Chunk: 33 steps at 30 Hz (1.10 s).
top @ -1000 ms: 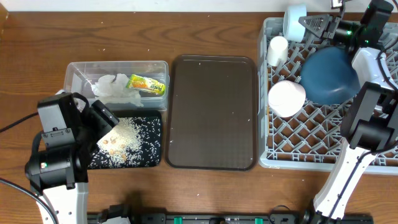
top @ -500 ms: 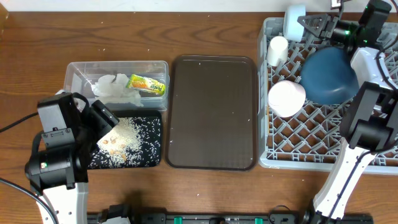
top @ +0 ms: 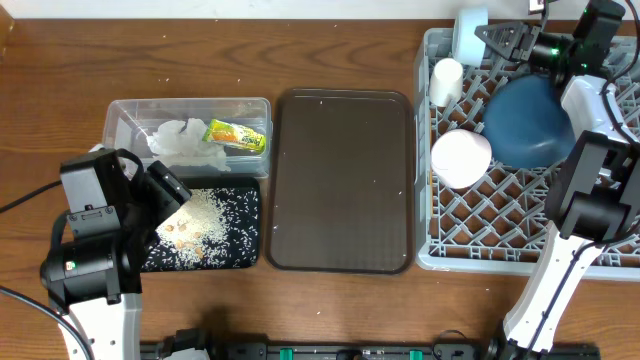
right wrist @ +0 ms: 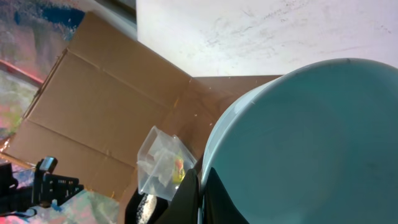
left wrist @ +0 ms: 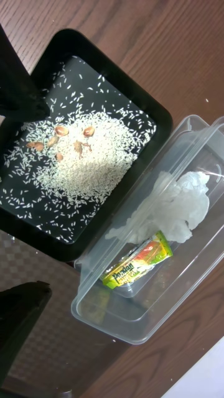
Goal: Sort waste into correct bins and load items into the dishwasher rack
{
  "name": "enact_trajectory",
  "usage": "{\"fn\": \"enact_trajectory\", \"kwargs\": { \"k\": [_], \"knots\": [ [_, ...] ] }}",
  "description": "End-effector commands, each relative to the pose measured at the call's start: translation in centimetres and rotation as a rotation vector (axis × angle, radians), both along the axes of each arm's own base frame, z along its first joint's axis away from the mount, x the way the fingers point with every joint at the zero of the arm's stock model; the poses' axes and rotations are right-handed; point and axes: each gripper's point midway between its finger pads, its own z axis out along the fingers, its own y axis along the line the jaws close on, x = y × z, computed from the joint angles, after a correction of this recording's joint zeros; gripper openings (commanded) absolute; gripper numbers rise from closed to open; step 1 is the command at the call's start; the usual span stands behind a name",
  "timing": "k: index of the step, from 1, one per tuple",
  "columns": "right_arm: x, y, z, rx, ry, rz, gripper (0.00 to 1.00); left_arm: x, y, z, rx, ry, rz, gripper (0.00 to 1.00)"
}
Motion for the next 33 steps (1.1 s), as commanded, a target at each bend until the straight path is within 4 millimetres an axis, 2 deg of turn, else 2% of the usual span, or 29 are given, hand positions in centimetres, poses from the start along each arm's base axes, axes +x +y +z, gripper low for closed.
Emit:
{"fn": "enact_trajectory", "kwargs": {
  "k": [1,4,5,6,7,16,25,28,30,33],
  "knots": [
    [-0.5,-0.9,-0.5,0.018,-0.002,0.026,0.01,0.0,0.3,0.3,0.014,-0.004,0.008,0.85],
    [-0.9,-2.0,-0.3,0.038,0.015,0.029,0.08,0.0,0.3,0.3,0.014,-0.004,0.008,0.85],
    [-1.0,-2.4,-0.2,0.044,0.023,0.027,0.14,0.0,0.3,0.3,0.014,-0.004,0.008,0.85],
    [-1.1,-3.0,-0.2,0.053,0.04,0.02,0.24,0.0,0.3,0.3,0.014,-0.004,0.008,0.85],
    [-1.2,-3.3,-0.1,0.059,0.05,0.017,0.26,0.0,0.3,0.3,0.014,-0.004,0.008,0.85],
    [-1.4,-7.0,-0.2,0.108,0.153,-0.055,0.28,0.0,0.3,0.3,0.014,-0.004,0.008,0.85],
    [-2.1,-11.8,0.4,0.15,0.213,-0.143,0.26,0.0,0.3,0.3,0.014,-0.004,0.008,0.85],
    [-2.6,-13.5,1.7,0.152,0.21,-0.18,0.26,0.0,0.3,0.3,0.014,-0.004,0.008,0.85],
    [-2.6,-13.9,2.5,0.143,0.198,-0.204,0.25,0.0,0.3,0.3,0.014,-0.004,0.008,0.85],
    [-2.4,-14.1,5.0,0.116,0.169,-0.263,0.26,0.0,0.3,0.3,0.014,-0.004,0.008,0.85]
  ]
}}
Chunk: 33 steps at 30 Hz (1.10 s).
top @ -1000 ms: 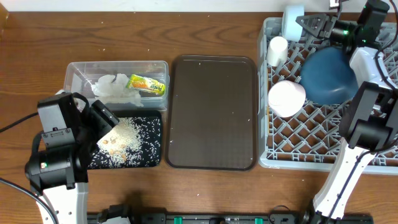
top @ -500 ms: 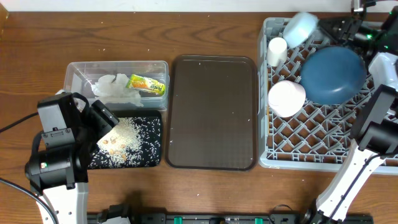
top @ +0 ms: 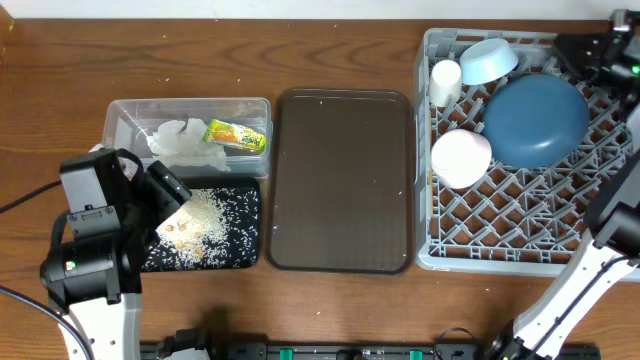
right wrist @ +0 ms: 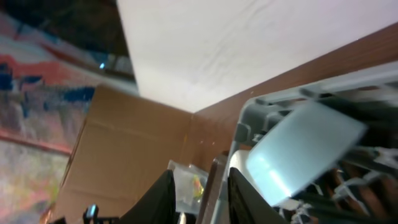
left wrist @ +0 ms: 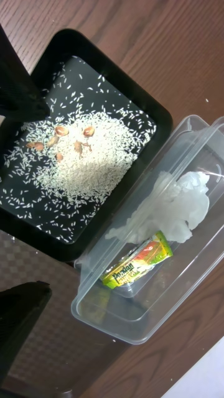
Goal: Sort waste into correct bins and load items into the dishwasher rack
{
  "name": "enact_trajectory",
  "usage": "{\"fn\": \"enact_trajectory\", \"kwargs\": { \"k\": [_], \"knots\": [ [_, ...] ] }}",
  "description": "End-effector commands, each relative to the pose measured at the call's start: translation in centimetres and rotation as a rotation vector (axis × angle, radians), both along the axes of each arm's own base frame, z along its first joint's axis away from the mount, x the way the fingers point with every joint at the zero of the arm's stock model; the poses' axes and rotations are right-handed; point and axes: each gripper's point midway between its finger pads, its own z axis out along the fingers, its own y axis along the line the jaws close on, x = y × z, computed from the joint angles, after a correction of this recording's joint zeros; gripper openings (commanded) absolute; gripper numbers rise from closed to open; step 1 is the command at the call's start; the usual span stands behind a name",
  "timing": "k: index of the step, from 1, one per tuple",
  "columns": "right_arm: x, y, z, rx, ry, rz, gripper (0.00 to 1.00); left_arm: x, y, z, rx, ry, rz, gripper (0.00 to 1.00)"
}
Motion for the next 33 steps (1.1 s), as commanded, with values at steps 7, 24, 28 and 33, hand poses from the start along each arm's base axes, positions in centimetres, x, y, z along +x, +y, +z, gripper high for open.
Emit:
{"fn": "enact_trajectory", "kwargs": {
  "k": [7,24,28,33],
  "knots": [
    [-0.9,1.1,10.8,-0.28,-0.071,-0.273,0.27,0.0,0.3,0.3,0.014,-0.004,0.008,0.85],
    [-15.9,14.1,5.9,-1.284,0.301,-0.01,0.99,0.0,0.3,0.3,0.014,-0.004,0.008,0.85],
    [-17.1,15.3,5.4,-1.285,0.324,0.045,0.99,0.0,0.3,0.3,0.014,-0.004,0.008,0.85],
    [-17.2,15.8,5.4,-1.288,0.317,0.06,0.99,0.0,0.3,0.3,0.014,-0.004,0.008,0.85]
  ]
}}
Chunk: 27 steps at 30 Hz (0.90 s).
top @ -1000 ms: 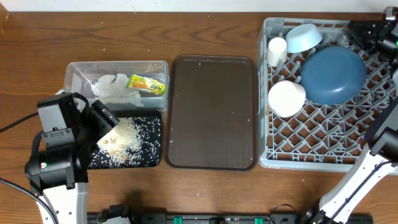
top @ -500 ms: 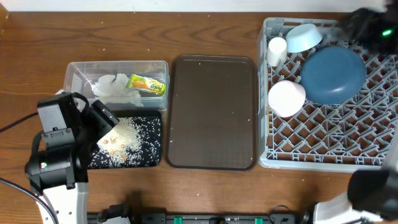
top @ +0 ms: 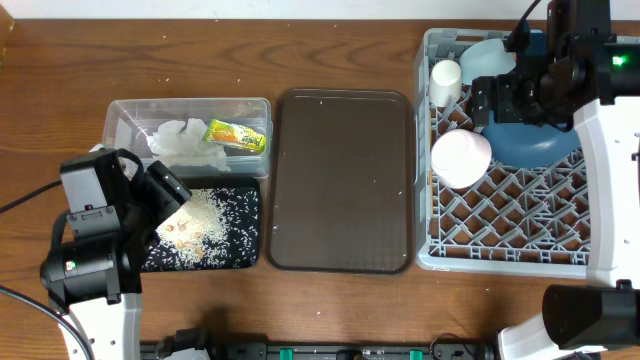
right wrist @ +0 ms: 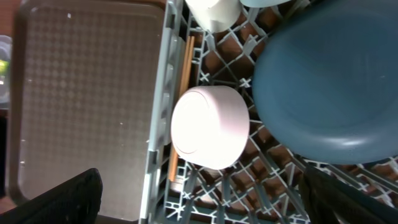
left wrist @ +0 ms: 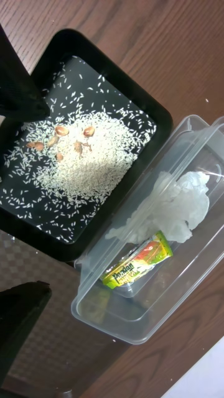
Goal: Sort waste into correct bins and load items into the dishwasher rack
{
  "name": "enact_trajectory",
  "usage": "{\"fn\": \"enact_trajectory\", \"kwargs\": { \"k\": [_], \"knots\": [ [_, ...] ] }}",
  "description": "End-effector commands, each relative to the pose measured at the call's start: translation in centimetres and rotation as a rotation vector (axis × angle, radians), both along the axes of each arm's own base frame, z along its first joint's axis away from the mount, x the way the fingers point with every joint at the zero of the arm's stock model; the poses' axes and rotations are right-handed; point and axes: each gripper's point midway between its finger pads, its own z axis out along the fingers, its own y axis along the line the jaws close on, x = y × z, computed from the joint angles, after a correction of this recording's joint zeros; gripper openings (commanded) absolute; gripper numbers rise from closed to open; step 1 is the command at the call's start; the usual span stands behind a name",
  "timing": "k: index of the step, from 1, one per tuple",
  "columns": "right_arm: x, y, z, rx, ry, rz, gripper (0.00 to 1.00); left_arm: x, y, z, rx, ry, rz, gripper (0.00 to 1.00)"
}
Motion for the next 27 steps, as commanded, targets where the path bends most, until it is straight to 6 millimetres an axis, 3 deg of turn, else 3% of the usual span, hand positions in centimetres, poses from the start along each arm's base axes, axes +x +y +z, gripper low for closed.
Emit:
{"fn": "enact_trajectory", "kwargs": {
  "k": [1,20,23,27],
  "knots": [
    [-0.1,0.2,-0.3,-0.029,0.004,0.024,0.99,0.0,0.3,0.3,0.014,-0.004,0.008,0.85],
    [-0.1,0.3,-0.2,-0.033,0.003,0.026,0.99,0.0,0.3,0.3,0.014,-0.004,0.008,0.85],
    [-1.0,0.5,2.0,-0.031,-0.059,0.033,0.99,0.0,0.3,0.3,0.014,-0.004,0.008,0.85],
    [-3.9,1.4,7.0,-0.024,-0.208,0.061,0.99,0.0,0.3,0.3,0.014,-0.004,0.008,0.85]
  ]
}}
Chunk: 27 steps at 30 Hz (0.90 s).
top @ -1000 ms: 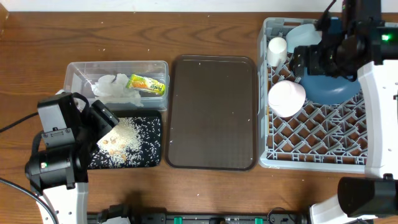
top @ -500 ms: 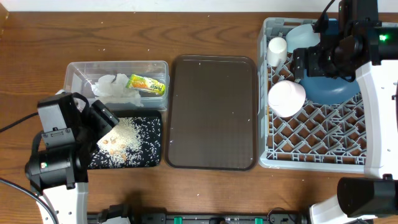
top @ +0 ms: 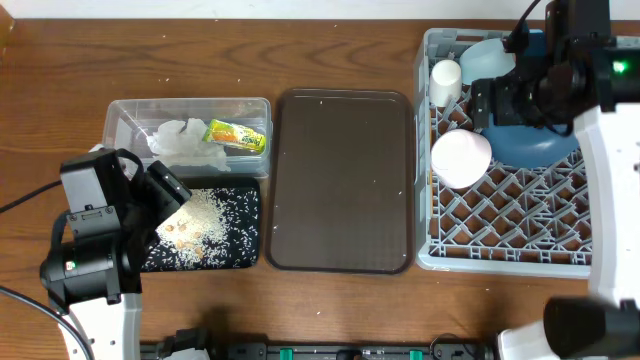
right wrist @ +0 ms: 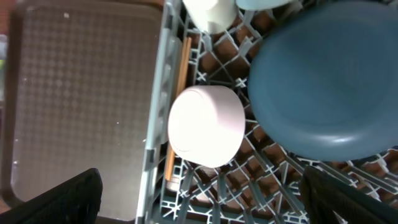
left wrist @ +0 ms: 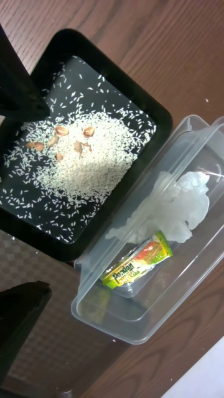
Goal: Sort waste into correct bins and load items into the dishwasher rack
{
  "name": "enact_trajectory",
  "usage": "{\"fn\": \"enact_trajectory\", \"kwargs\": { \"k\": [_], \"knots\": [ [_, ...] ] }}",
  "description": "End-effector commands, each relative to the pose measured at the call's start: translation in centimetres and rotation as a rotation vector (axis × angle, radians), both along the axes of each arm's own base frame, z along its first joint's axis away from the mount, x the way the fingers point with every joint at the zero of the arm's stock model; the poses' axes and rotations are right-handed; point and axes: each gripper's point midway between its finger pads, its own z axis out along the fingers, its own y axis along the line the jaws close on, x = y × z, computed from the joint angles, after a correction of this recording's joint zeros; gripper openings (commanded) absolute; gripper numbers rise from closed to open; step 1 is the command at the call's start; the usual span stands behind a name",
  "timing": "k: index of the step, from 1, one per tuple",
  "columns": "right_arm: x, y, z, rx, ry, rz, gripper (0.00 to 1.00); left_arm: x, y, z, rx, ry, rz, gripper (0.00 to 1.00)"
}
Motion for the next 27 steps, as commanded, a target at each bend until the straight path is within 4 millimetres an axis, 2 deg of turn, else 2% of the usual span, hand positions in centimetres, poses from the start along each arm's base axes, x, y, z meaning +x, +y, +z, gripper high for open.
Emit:
{"fn": "enact_trajectory", "kwargs": {
  "k": [1,4,8,11,13,15,17,21,24,27],
  "knots": [
    [-3.8,1.2,6.6,0.002,-0.199,0.057,0.99,0.0,0.3,0.3,0.014,-0.004,0.008,0.85],
    [-7.5,1.7,10.8,0.014,-0.341,0.083,0.99,0.0,0.3,0.3,0.014,-0.004,0.008,0.85],
    [-12.2,1.4,16.0,0.023,-0.568,0.096,0.99,0.0,0.3,0.3,0.014,-0.004,0.008,0.85],
    [-15.0,1.2,18.3,0.046,-0.74,0.102,0.99,0.0,0.3,0.3,0.014,-0.004,0.008,0.85],
    [-16.3,1.4,18.5,0.064,-0.845,0.112,0.99,0.0,0.3,0.3,0.014,-0.004,0.008,0.85],
    [-17.2,1.5,17.8,0.079,-0.932,0.122,0.99,0.0,0.3,0.3,0.014,-0.004,0.008,0.85],
    [-17.9,1.6,16.2,0.09,-1.0,0.13,0.99,0.0,0.3,0.3,0.014,-0.004,0.008,0.85],
    [-18.1,1.7,11.1,0.103,-1.105,0.136,0.99,0.0,0.3,0.3,0.014,-0.004,0.008,0.85],
    [-17.5,1.9,6.9,0.111,-1.166,0.147,0.99,0.0,0.3,0.3,0.014,-0.004,0.008,0.85],
    [-16.6,2.0,3.5,0.113,-1.212,0.147,0.99,0.0,0.3,0.3,0.014,-0.004,0.008,0.85]
  ]
}}
